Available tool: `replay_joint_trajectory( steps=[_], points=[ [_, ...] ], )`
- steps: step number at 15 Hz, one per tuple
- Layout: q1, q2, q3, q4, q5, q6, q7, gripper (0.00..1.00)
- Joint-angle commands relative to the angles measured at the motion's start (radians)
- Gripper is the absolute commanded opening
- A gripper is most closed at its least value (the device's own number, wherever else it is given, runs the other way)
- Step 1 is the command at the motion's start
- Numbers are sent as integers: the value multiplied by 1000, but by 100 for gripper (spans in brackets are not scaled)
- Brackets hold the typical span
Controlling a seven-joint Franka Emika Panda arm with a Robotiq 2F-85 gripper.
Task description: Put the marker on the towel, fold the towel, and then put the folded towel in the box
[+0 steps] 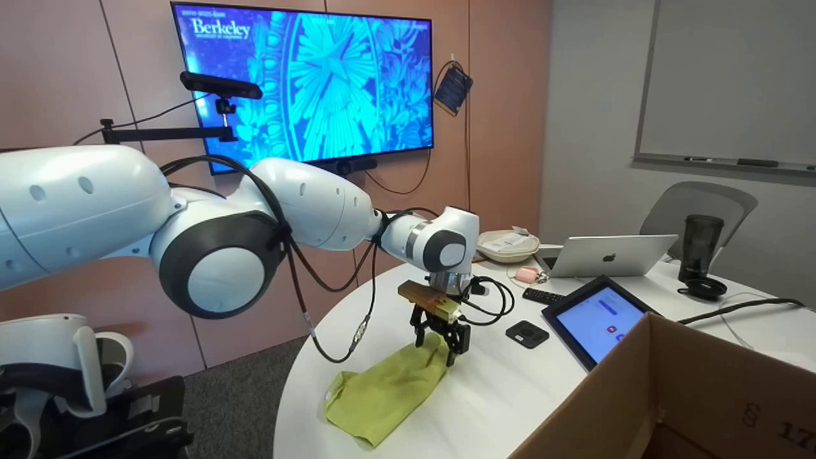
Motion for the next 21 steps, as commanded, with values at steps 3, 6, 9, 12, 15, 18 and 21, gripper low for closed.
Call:
replay_joint_trajectory(
  steps=[3, 6, 9, 12, 15, 18, 21],
  points=[
    [1, 58, -4, 67, -14, 52, -81, 100],
    [2, 66, -13, 68, -17, 64, -94, 100],
    [7, 36, -37, 24, 2, 72, -94, 74],
    [10, 47, -42, 51, 3, 62, -85, 51],
    [14, 55, -43, 83, 4, 43, -73, 28],
    [12, 53, -42, 95, 10, 16, -62, 15],
    [3, 53, -36, 114, 24, -64, -50, 14]
  ],
)
